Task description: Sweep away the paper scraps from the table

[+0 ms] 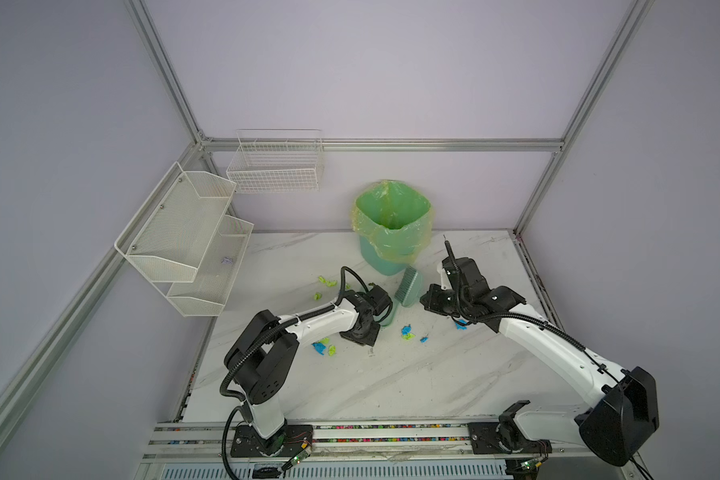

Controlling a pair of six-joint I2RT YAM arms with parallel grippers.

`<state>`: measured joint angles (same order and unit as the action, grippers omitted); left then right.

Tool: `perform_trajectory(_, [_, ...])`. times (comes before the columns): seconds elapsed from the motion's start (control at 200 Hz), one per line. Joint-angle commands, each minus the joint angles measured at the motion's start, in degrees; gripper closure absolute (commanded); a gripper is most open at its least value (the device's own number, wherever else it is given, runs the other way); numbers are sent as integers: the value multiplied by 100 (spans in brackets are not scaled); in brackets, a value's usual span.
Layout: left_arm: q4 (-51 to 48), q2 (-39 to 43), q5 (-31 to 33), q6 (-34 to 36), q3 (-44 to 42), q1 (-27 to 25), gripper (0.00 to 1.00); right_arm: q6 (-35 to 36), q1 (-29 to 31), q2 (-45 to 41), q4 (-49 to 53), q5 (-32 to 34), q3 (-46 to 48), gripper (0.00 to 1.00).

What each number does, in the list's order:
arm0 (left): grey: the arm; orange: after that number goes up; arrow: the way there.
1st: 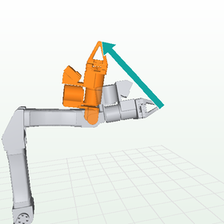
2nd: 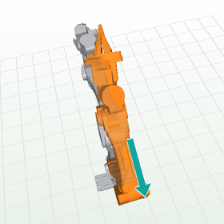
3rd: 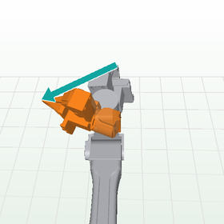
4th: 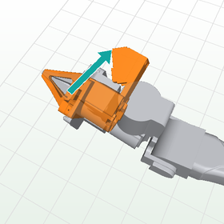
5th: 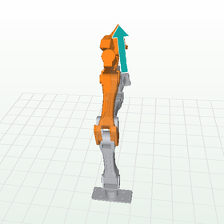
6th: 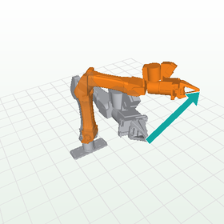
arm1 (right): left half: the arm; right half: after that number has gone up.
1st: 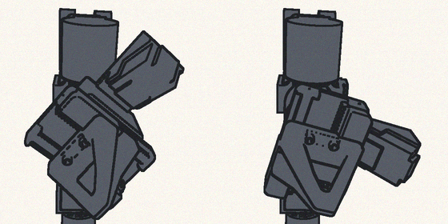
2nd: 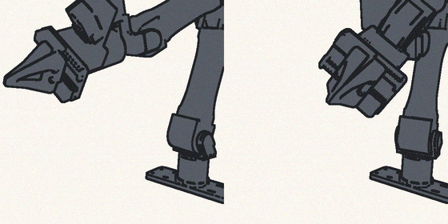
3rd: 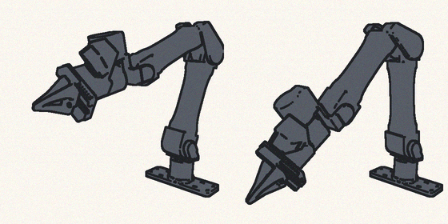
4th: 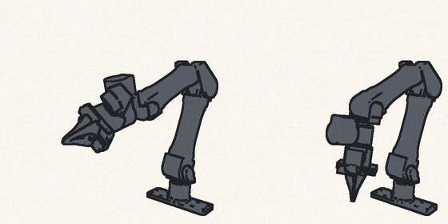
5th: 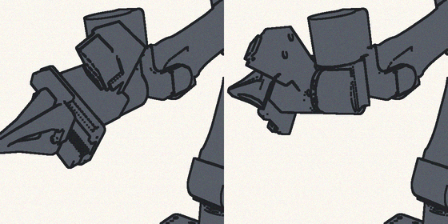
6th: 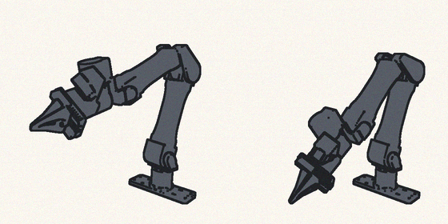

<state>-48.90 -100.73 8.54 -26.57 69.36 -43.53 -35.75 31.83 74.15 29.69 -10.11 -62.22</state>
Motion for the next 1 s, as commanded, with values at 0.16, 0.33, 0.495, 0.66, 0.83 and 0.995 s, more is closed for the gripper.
perform_trajectory(0.16, [-372,299,-85,-7,164,-4,100,43,16,-311,589,452,-191,100])
perform_trajectory(0.33, [-789,699,-315,45,262,-2,100,172,9,-314,1390,1210,-394,100])
perform_trajectory(0.495, [-1228,1069,-639,108,233,-3,100,191,7,-278,2009,1962,-443,100])
perform_trajectory(0.66, [-1540,1474,-798,224,100,-6,100,156,5,-305,2468,2650,-702,100])
perform_trajectory(0.83, [-1678,1702,-1065,349,-56,1,100,174,-2,-52,3242,3436,-1178,100])
perform_trajectory(0.995, [-1639,1910,-1319,468,-247,-6,100,138,-6,285,3946,3916,-1394,100])
